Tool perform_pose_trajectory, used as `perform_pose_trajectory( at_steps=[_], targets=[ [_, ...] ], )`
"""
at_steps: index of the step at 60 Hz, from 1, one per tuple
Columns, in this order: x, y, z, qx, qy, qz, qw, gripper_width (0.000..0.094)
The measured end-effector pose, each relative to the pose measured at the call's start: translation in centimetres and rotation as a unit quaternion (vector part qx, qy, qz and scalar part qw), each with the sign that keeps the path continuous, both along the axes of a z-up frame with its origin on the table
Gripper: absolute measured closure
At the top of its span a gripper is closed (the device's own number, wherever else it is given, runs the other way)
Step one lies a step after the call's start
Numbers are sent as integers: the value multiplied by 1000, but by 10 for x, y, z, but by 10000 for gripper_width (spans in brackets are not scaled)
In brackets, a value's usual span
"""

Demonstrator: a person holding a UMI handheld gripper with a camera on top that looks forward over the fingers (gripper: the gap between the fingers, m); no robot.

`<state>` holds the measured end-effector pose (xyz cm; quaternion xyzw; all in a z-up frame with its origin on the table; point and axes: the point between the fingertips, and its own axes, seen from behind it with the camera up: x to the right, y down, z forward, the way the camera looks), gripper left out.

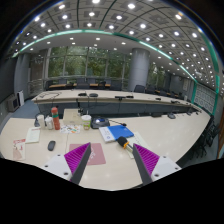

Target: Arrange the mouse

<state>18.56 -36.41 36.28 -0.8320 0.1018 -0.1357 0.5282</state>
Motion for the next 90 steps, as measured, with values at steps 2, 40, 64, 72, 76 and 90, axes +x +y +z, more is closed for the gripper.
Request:
perform_pose_trajectory(
  at_steps=[2,40,64,72,76,90],
  targets=[
    [6,1,-13,-6,3,-3,1000,81],
    [-220,111,-315,-105,72,123,984,87],
    [-360,325,-354,-88,79,154,981,88],
    [-365,371,-367,-92,66,145,983,106],
    [-366,384,-373,-99,67,139,983,155],
    [-358,394,-376,-109,67,123,984,506]
  ],
)
